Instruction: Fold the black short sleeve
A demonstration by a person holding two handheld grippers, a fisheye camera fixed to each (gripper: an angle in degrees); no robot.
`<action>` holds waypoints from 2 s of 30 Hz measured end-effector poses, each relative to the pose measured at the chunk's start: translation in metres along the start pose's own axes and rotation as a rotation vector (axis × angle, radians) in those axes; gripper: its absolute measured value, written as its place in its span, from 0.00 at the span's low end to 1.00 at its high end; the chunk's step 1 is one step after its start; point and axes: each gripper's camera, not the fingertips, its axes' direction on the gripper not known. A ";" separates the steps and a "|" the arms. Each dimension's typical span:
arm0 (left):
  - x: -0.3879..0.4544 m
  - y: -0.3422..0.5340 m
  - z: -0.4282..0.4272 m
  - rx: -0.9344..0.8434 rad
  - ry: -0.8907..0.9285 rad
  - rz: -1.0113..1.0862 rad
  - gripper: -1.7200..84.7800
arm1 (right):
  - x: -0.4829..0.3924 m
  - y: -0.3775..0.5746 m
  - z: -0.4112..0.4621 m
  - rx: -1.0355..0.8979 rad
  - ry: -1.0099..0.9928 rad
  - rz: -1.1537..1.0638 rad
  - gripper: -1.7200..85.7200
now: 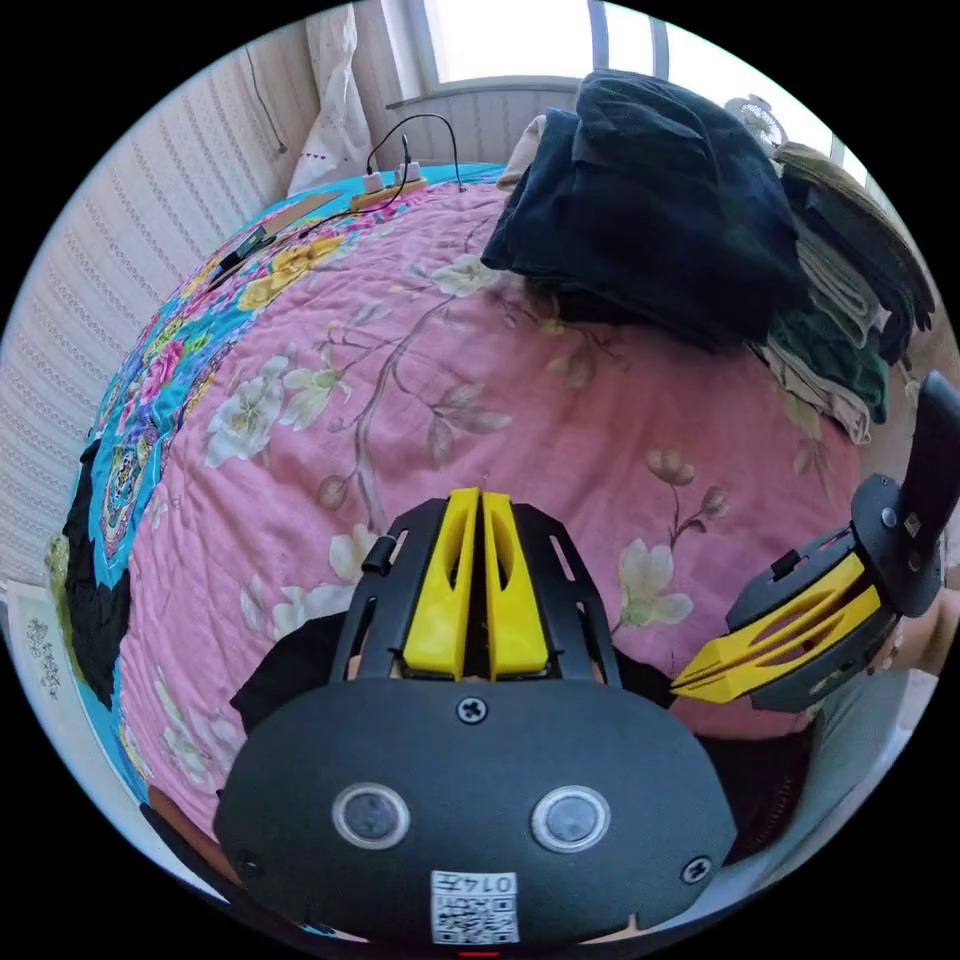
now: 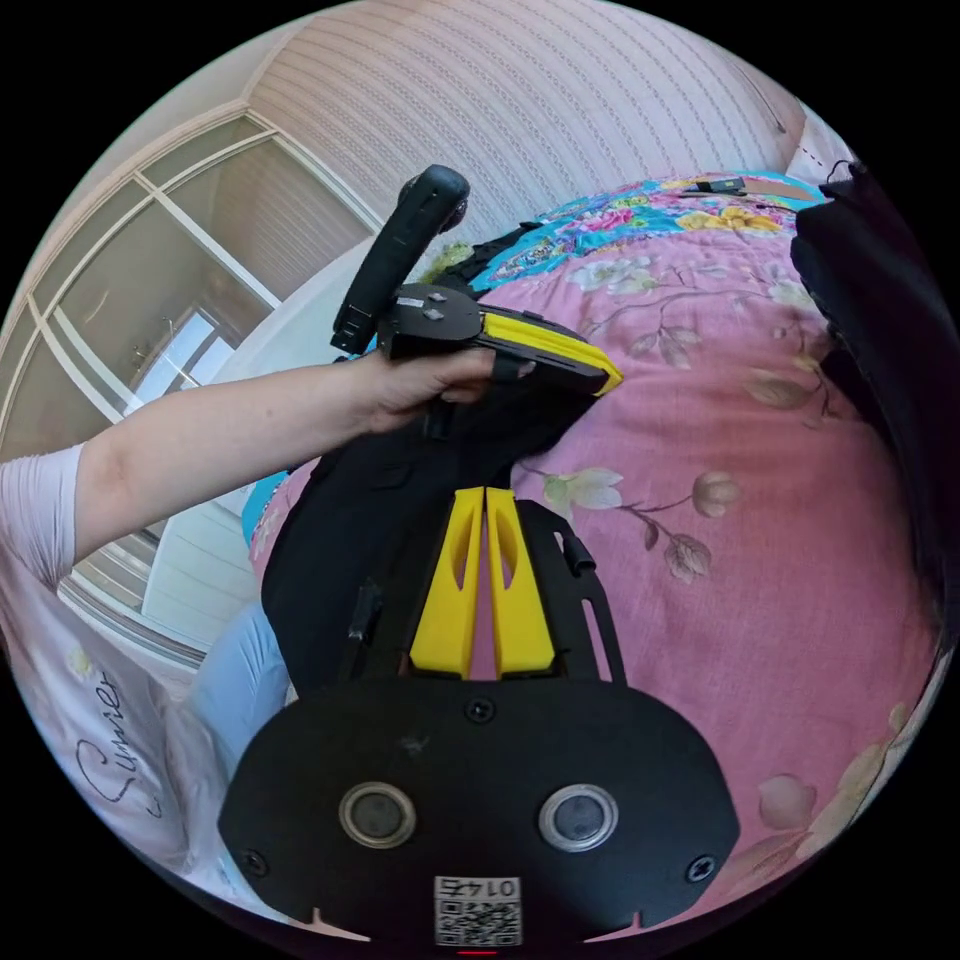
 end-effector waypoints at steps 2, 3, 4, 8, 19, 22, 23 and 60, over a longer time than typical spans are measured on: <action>-0.009 0.008 0.002 0.027 0.013 -0.058 0.01 | 0.011 -0.008 0.026 -0.070 -0.008 0.034 0.02; -0.012 0.009 0.001 0.032 0.018 -0.072 0.01 | 0.013 -0.010 0.033 -0.083 -0.008 0.040 0.02; -0.018 0.012 -0.006 0.050 0.020 -0.080 0.01 | 0.016 -0.012 0.044 -0.095 -0.010 0.046 0.02; -0.049 0.027 -0.067 0.194 0.000 -0.094 0.02 | 0.021 -0.024 0.076 -0.119 -0.023 0.041 0.02; -0.132 0.330 -0.232 0.201 -0.185 -0.419 0.01 | -0.007 -0.041 0.137 -0.056 0.099 0.033 0.02; -0.138 0.434 -0.240 0.091 -0.107 -0.577 0.01 | -0.042 -0.041 0.151 -0.033 0.200 0.003 0.03; -0.139 0.468 -0.241 0.067 -0.095 -0.635 0.01 | -0.059 -0.041 0.163 -0.025 0.197 -0.007 0.03; -0.302 0.726 -0.398 0.391 -0.094 -1.103 0.01 | -0.432 -0.278 0.735 -0.464 -0.510 -0.537 0.11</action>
